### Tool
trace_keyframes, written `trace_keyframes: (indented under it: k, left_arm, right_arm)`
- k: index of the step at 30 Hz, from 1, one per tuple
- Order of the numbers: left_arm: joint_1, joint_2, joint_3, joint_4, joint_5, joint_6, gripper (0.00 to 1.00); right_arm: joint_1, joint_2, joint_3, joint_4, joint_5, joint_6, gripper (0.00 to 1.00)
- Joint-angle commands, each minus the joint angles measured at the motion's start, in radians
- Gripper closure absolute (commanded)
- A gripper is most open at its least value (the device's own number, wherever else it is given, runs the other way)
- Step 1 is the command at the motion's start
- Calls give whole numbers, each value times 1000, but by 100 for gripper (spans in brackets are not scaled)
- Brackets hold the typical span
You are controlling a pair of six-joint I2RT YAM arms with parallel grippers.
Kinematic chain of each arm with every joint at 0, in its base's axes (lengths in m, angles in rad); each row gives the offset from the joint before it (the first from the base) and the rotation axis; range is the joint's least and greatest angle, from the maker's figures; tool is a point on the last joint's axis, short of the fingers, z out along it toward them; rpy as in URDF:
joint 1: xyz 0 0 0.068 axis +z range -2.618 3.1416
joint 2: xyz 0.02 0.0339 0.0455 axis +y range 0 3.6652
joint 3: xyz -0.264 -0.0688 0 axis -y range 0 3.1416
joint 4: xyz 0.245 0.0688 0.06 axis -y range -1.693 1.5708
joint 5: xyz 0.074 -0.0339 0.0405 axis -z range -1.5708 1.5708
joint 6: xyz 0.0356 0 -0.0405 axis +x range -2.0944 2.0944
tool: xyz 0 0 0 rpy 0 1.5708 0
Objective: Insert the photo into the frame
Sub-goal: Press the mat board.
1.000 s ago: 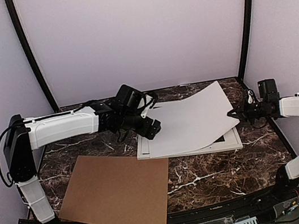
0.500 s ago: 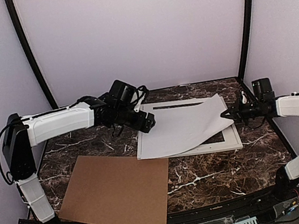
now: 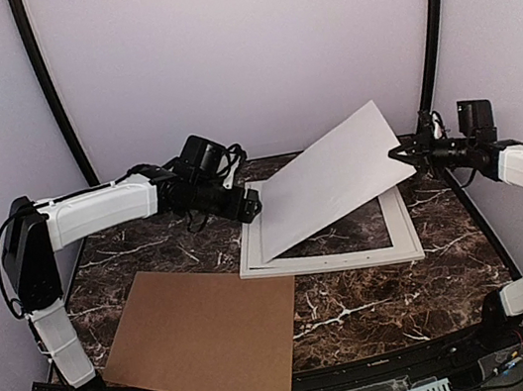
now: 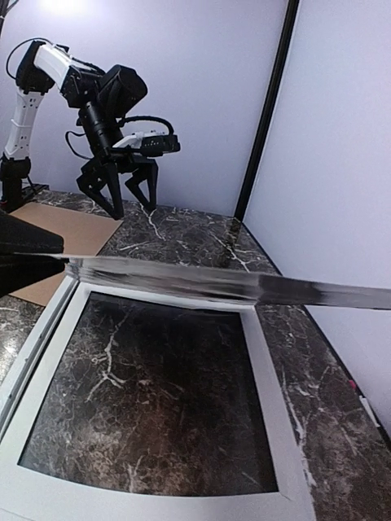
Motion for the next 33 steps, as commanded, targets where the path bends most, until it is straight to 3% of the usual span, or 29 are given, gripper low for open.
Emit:
trace_keyframes:
  k: [1,15,33]
  left_arm:
    - [7,-6,15,7,10,-36,8]
    - [7,123,3,116,269,-70,11]
    - [4,231,-18,109,289,-119,17]
  right_arm:
    - [-70,-19,58,8,-78,24,100]
    - [-268,3,173,14,-168,37,100]
    - [-275,40,216,51,-177,56,100]
